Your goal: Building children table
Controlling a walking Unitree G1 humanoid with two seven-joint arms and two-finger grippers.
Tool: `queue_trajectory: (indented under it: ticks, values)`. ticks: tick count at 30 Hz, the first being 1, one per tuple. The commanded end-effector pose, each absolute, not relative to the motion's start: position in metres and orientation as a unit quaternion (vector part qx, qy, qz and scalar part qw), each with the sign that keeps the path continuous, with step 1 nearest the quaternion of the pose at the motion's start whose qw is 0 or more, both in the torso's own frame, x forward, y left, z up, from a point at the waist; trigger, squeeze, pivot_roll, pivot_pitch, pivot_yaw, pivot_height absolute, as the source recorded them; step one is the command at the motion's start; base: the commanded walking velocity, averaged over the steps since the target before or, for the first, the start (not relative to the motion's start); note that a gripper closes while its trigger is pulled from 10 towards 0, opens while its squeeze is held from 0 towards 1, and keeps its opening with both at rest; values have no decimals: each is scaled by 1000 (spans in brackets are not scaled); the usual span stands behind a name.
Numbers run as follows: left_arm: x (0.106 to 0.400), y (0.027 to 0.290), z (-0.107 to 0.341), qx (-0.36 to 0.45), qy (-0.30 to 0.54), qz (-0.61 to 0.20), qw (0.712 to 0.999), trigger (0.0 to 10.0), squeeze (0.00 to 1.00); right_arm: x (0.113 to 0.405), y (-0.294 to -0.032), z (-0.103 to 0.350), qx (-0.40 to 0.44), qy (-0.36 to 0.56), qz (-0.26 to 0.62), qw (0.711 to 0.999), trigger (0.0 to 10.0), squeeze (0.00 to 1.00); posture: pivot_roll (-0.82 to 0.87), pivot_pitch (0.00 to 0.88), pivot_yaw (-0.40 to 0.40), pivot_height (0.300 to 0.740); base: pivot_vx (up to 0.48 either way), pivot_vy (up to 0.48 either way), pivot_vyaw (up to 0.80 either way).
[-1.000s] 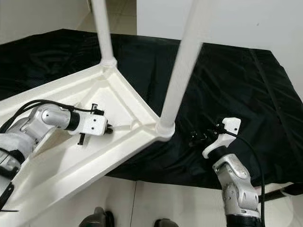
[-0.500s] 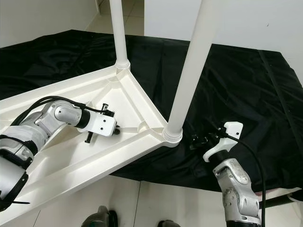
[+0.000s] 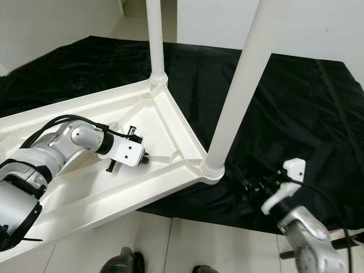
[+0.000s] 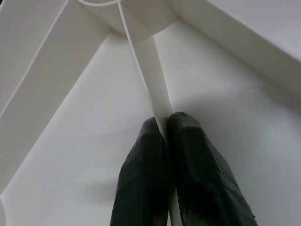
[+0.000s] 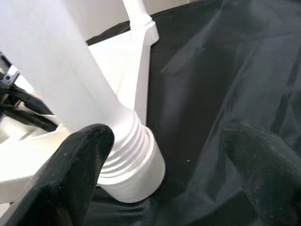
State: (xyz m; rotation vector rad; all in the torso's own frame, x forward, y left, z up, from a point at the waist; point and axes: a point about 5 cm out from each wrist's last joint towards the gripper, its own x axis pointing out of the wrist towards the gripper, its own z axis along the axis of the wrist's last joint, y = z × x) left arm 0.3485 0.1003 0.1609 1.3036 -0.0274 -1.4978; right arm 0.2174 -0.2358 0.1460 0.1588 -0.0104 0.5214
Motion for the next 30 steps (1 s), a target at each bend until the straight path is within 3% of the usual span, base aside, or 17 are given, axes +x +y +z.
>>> queue_trajectory:
  ticks: [1, 2, 3, 4, 5, 13, 18, 29, 30]
  values:
    - [350, 98, 153, 567, -24, -609, 555, 0, 0, 215, -238, 148, 84, -5, 263, 961, 10000, 1000, -8, 137, 69, 740, 0, 0, 0]
    - [349, 98, 152, 566, -23, -610, 554, 0, 0, 212, -239, 149, 81, -1, 276, 958, 10000, 1000, -11, 139, 74, 740, 0, 0, 0]
    - [349, 97, 152, 566, -23, -611, 553, 0, 0, 207, -236, 150, 73, 5, 303, 950, 10000, 812, -11, 139, 76, 740, 0, 0, 0]
    - [349, 97, 152, 566, -23, -611, 553, 0, 0, 207, -236, 150, 73, 5, 303, 950, 10000, 812, -11, 139, 76, 740, 0, 0, 0]
    - [350, 97, 152, 566, -23, -612, 552, 0, 0, 202, -232, 152, 60, 14, 336, 940, 10000, 0, -13, 141, 81, 740, 0, 0, 0]
    - [350, 96, 152, 568, -23, -615, 546, 0, 0, 207, -215, 162, 23, 7, 390, 920, 10000, 0, -12, 142, 87, 740, 0, 0, 0]
    - [350, 95, 152, 569, -24, -618, 542, 0, 0, 230, -204, 172, 0, -40, 372, 927, 10000, 0, -9, 142, 90, 740, 0, 0, 0]
    - [350, 90, 153, 570, -34, -624, 534, 0, 0, 250, -184, 165, -19, -53, 361, 931, 10000, 0, 8, 143, 78, 740, 0, 0, 0]
    - [350, 89, 154, 570, -35, -624, 534, 1804, 0, 251, -182, 163, -20, -52, 358, 932, 10000, 0, 9, 142, 77, 740, 0, 0, 0]
